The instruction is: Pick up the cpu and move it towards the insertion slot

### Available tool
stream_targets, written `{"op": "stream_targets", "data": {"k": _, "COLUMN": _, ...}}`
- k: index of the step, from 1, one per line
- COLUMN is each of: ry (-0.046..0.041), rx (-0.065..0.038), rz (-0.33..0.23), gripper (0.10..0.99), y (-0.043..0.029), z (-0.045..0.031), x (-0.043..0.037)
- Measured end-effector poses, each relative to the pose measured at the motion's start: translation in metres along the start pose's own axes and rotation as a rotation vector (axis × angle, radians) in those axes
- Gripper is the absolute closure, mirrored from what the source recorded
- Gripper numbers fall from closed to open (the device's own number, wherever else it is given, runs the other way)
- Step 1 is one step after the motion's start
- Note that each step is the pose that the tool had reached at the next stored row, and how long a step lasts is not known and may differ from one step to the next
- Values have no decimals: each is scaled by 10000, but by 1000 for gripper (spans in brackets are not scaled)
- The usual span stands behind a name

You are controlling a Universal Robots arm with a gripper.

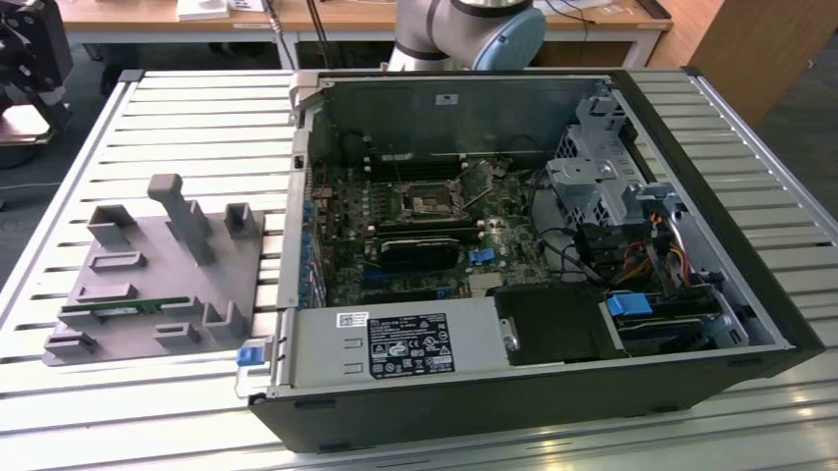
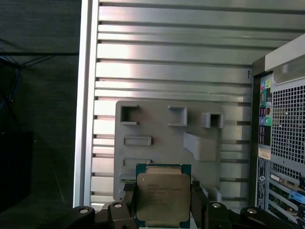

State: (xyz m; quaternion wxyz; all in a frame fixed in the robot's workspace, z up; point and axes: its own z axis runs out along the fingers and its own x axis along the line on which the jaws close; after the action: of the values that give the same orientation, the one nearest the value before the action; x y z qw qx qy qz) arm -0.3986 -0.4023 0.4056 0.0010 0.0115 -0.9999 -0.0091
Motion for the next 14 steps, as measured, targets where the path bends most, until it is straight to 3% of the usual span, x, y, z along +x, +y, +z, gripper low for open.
{"op": "stream_targets", "data": {"k": 14, "ry": 0, "rx": 1, "rz": 0, "gripper": 545, "y": -4, "z": -1, "x": -186}}
